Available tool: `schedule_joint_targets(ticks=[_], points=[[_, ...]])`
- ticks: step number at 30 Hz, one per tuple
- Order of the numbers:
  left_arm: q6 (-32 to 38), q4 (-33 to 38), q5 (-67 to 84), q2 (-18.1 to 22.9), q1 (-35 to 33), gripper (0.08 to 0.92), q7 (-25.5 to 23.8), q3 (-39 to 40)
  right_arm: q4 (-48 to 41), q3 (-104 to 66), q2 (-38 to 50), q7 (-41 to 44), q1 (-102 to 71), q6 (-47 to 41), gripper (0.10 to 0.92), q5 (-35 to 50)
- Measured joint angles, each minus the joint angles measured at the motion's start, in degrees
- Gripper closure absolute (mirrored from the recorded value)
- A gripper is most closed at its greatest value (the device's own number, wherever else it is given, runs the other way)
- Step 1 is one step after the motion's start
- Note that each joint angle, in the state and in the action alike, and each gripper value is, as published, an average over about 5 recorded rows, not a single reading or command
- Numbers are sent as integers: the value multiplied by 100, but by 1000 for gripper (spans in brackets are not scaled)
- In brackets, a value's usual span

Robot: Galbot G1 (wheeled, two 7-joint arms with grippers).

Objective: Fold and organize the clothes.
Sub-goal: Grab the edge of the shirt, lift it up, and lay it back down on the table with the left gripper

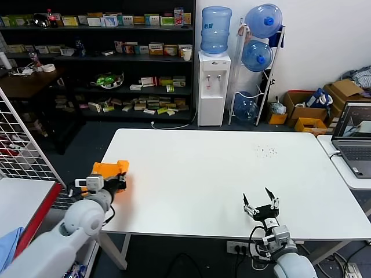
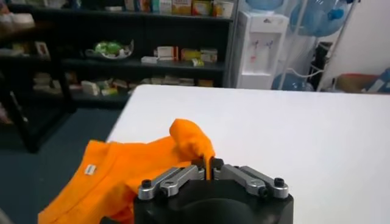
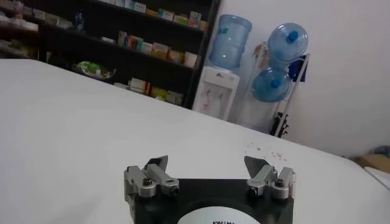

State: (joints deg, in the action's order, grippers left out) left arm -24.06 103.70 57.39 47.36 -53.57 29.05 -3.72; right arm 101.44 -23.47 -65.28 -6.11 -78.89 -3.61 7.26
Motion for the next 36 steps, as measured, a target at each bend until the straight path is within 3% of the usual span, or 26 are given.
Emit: schedule_joint_targets(ticks=[12, 19, 30, 36], points=[[619, -852, -1081, 2257, -34, 869, 18, 354, 13, -439, 240, 162, -308, 256, 203, 305], [1129, -1314, -1641, 3368, -108, 869, -31, 618, -57, -689, 397, 207, -354, 374, 203, 511], [1950, -1926, -1774, 4236, -8, 856, -136, 931, -99, -902, 451, 198, -357, 371, 203, 667], [2395, -2141, -1713, 4446, 19, 709, -392, 999, -111, -945, 416, 194, -343, 310, 203, 690]])
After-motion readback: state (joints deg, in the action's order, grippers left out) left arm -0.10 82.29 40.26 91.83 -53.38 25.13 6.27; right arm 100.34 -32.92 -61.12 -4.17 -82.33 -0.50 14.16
